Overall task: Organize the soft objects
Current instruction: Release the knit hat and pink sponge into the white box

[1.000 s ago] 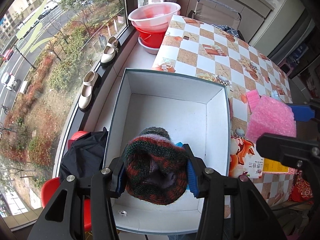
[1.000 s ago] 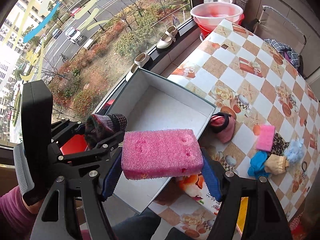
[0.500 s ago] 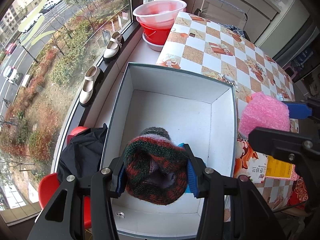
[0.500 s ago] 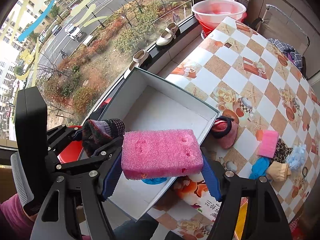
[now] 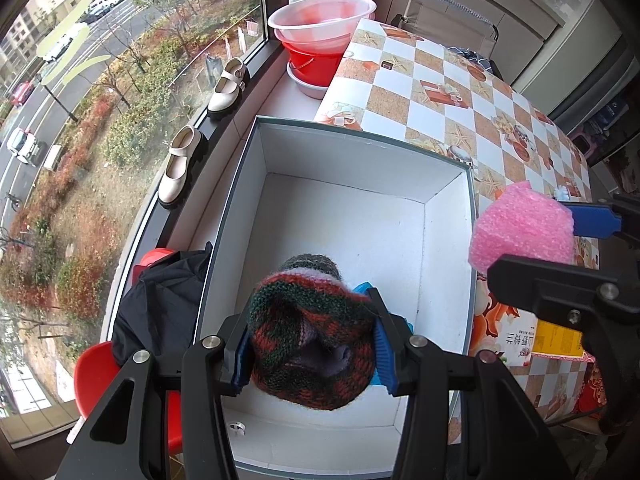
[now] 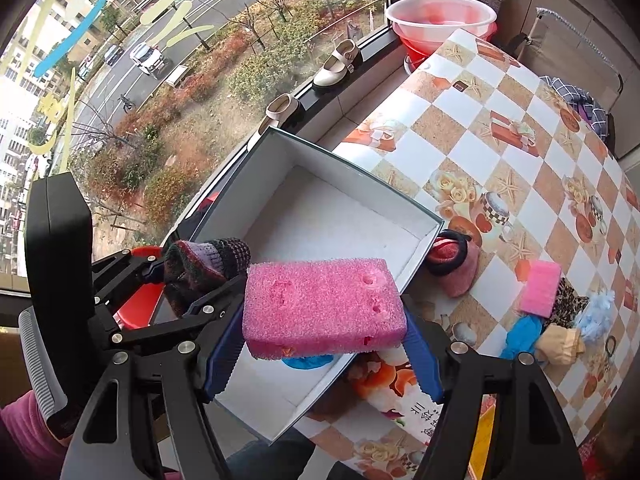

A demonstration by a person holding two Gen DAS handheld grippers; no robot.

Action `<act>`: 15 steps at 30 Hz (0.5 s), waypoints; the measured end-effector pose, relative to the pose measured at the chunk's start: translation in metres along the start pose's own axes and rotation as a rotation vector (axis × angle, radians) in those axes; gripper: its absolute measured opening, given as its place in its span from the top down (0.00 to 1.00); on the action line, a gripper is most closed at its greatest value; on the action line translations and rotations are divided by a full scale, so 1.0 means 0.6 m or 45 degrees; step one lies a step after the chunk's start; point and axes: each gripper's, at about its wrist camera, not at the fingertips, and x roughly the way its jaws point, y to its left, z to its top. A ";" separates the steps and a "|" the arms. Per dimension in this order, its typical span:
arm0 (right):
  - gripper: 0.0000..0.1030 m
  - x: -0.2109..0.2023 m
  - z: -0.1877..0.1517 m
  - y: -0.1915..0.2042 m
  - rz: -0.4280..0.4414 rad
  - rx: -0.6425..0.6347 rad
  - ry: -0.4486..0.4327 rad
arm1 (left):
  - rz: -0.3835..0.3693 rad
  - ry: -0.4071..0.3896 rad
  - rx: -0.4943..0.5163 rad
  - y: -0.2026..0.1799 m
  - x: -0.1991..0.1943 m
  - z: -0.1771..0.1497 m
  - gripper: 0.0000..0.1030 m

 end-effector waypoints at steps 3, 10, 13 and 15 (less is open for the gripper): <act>0.28 0.002 0.003 0.000 -0.002 -0.001 -0.001 | -0.001 0.005 -0.002 0.001 0.005 -0.003 0.49; 0.28 0.005 0.010 0.000 -0.004 -0.002 0.003 | 0.002 0.021 -0.014 0.008 0.013 -0.010 0.49; 0.28 0.008 0.013 0.001 -0.002 -0.003 0.006 | 0.003 0.022 -0.013 0.008 0.013 -0.010 0.49; 0.28 0.012 0.016 0.003 -0.003 -0.009 0.011 | 0.001 0.023 -0.014 0.008 0.013 -0.009 0.49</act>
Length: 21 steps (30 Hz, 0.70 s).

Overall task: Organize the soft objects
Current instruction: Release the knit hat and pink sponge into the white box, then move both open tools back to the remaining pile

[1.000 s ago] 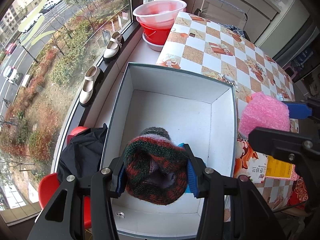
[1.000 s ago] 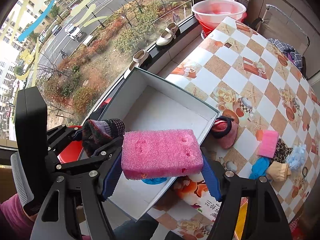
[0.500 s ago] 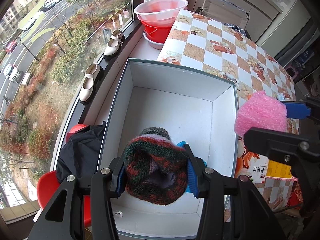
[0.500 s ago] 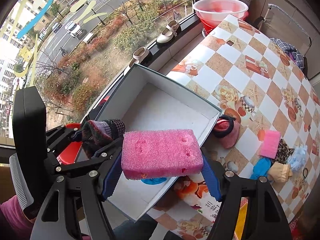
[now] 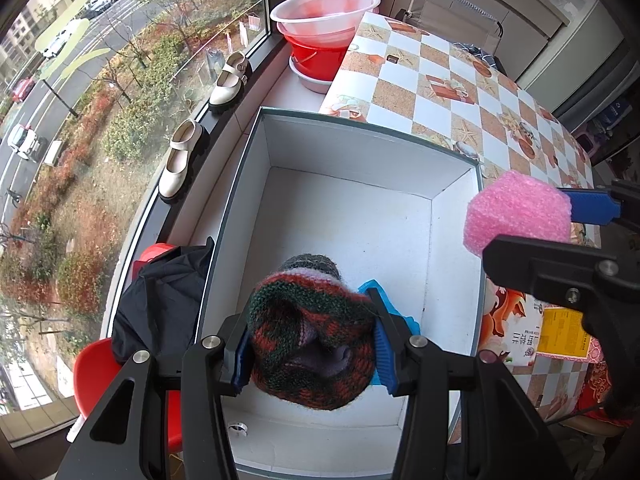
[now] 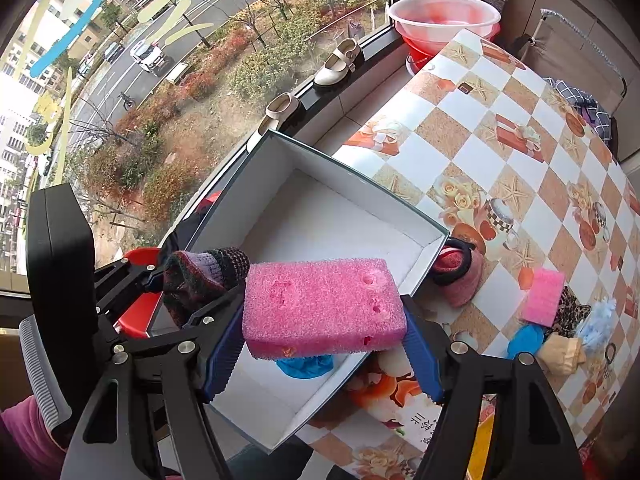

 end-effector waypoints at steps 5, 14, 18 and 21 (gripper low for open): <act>0.28 0.008 0.007 0.001 0.005 -0.008 0.007 | -0.002 -0.013 0.022 -0.002 0.001 -0.003 0.34; 0.00 0.008 0.012 -0.021 0.021 0.055 0.002 | 0.045 -0.028 -0.002 -0.003 0.000 0.010 0.13; 0.00 0.001 0.010 -0.033 0.021 0.086 -0.008 | -0.014 0.041 -0.014 -0.001 0.012 0.017 0.13; 0.00 -0.004 0.006 -0.043 0.027 0.105 -0.003 | -0.072 0.059 -0.020 -0.007 0.009 0.019 0.12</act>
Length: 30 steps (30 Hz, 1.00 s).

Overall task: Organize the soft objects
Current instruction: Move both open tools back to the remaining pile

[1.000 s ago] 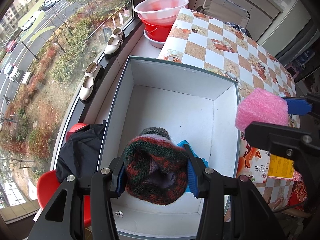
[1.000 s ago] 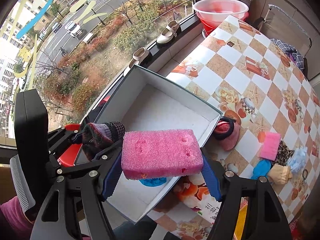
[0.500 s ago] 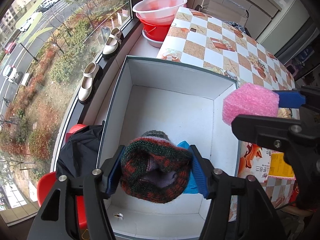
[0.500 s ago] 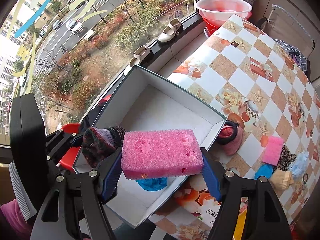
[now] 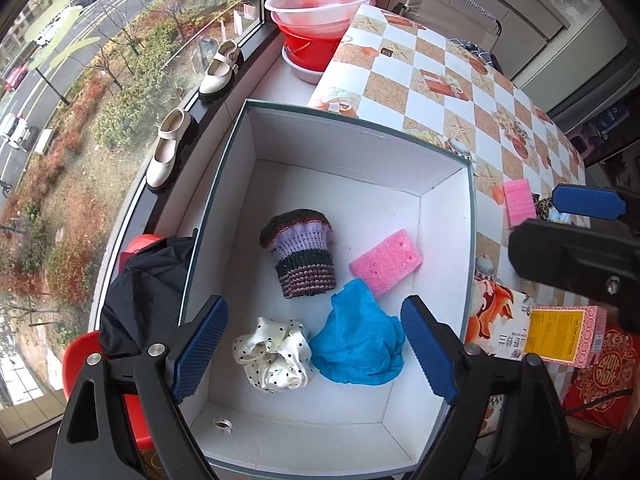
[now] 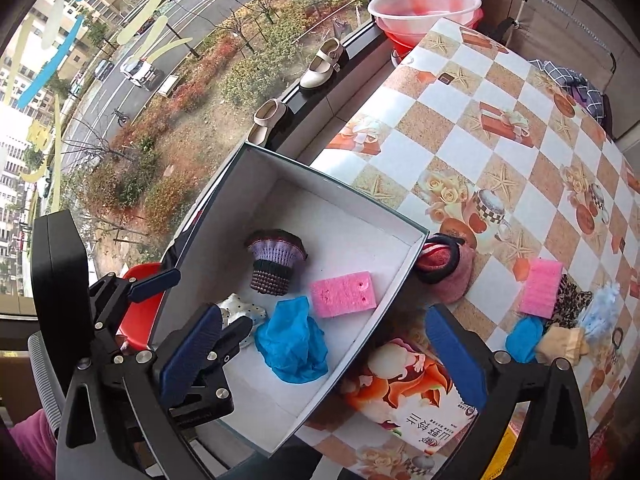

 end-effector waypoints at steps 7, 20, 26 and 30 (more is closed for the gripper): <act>0.00 -0.034 -0.015 -0.043 0.024 0.078 -0.014 | -0.123 0.009 0.096 -0.057 -0.027 0.017 0.12; 0.00 -0.140 -0.120 -0.213 -0.023 0.371 -0.064 | -0.197 0.068 0.326 -0.229 -0.032 0.043 0.12; 0.00 -0.166 -0.179 -0.320 -0.087 0.530 -0.069 | -0.173 0.099 0.378 -0.305 -0.007 0.062 0.12; 0.00 -0.169 -0.206 -0.388 -0.117 0.616 -0.060 | -0.174 0.140 0.368 -0.352 0.026 0.089 0.12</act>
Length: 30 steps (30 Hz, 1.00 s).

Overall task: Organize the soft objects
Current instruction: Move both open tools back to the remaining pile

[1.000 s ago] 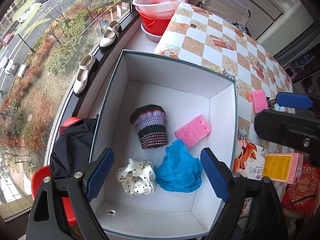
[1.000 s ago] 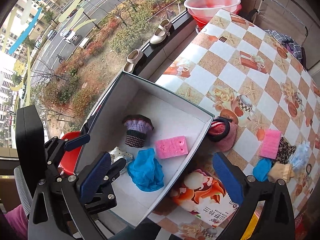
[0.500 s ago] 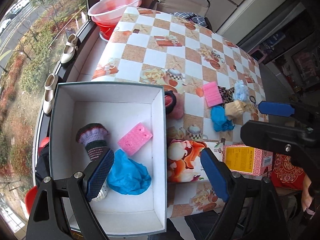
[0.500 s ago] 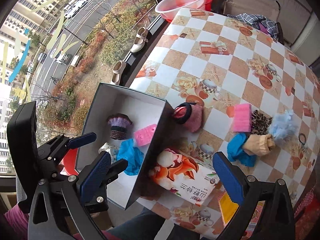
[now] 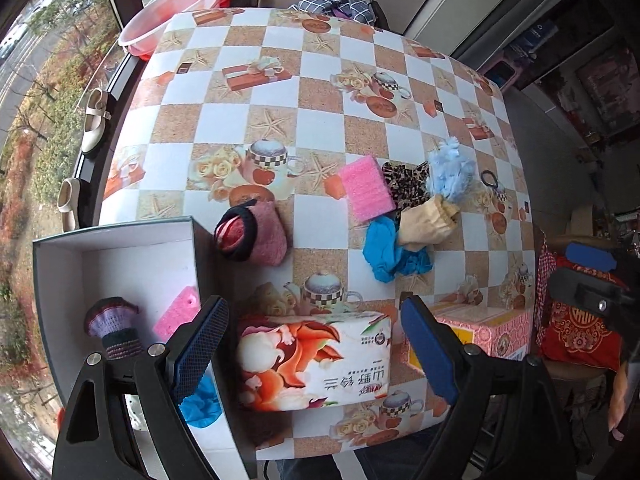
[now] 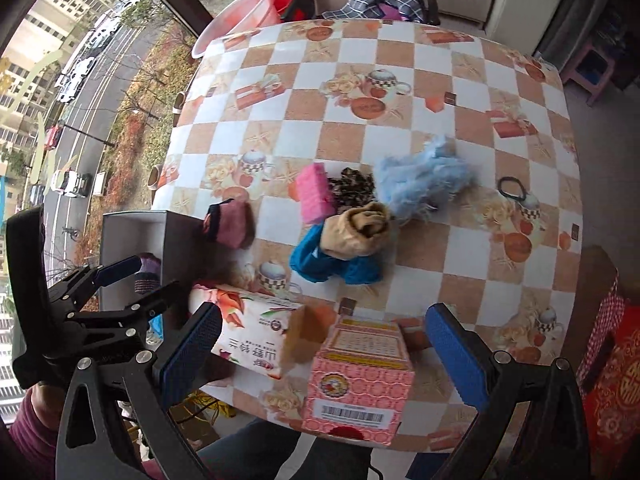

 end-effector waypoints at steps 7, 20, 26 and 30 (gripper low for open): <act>0.01 0.038 0.011 -0.099 -0.011 0.108 0.052 | 0.030 0.055 0.002 -0.052 0.083 0.083 0.12; 0.01 0.138 0.076 -0.193 0.031 0.197 0.133 | 0.239 0.163 0.013 -0.085 0.249 0.154 0.12; 0.01 0.190 0.143 -0.184 0.031 0.207 0.106 | 0.345 0.155 -0.102 -0.020 0.242 0.154 0.12; 0.01 0.222 0.181 -0.183 0.021 0.263 0.069 | 0.333 0.125 -0.125 -0.007 0.230 0.154 0.12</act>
